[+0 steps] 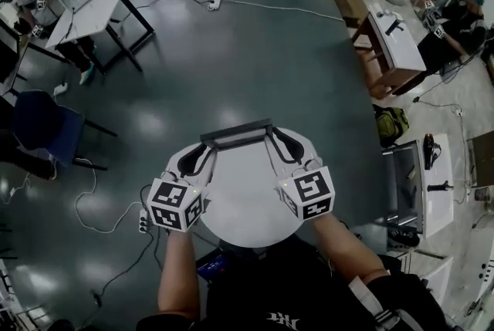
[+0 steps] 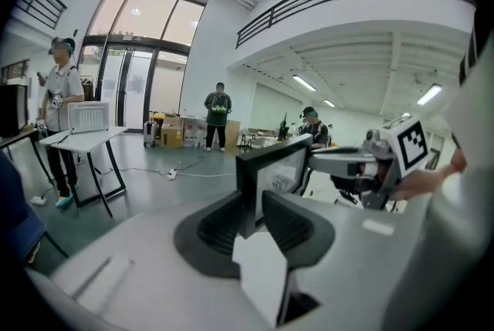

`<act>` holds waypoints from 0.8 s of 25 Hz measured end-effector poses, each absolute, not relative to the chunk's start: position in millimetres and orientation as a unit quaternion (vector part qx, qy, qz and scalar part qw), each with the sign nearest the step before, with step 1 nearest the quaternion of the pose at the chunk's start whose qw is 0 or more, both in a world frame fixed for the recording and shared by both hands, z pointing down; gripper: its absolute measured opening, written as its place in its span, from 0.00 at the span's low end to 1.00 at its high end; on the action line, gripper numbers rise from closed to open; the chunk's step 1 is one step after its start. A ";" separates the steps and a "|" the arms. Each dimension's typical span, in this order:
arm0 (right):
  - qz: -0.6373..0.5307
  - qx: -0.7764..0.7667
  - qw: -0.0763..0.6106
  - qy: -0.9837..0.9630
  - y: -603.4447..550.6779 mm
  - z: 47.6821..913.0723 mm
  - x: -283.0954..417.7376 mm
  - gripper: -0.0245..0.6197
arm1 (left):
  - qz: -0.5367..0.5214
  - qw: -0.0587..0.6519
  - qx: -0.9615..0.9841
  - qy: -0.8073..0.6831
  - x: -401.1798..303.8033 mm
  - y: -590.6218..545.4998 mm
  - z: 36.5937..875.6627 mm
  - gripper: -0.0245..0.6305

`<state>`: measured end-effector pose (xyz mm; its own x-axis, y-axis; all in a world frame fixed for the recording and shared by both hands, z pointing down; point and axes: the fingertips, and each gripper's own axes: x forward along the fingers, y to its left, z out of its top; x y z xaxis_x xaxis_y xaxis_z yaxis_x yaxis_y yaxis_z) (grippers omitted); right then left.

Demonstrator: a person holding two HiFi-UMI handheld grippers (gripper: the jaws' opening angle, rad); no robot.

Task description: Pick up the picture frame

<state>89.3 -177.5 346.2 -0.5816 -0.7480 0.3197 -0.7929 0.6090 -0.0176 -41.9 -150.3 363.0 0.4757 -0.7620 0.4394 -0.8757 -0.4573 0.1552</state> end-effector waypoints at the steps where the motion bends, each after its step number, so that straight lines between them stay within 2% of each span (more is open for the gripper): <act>1: 0.074 0.436 0.135 -0.887 -179.6 334.9 88.1 0.11 | 0.154 0.174 0.841 -0.488 -43.2 -152.8 352.5 0.16; 12: 0.030 0.438 0.083 -0.895 -173.8 230.2 78.0 0.11 | 0.137 0.098 0.845 -0.508 -55.2 -151.6 242.5 0.16; 20: -0.007 0.436 0.033 -0.899 -159.0 155.4 81.5 0.11 | 0.147 0.014 0.843 -0.517 -52.8 -146.2 151.9 0.16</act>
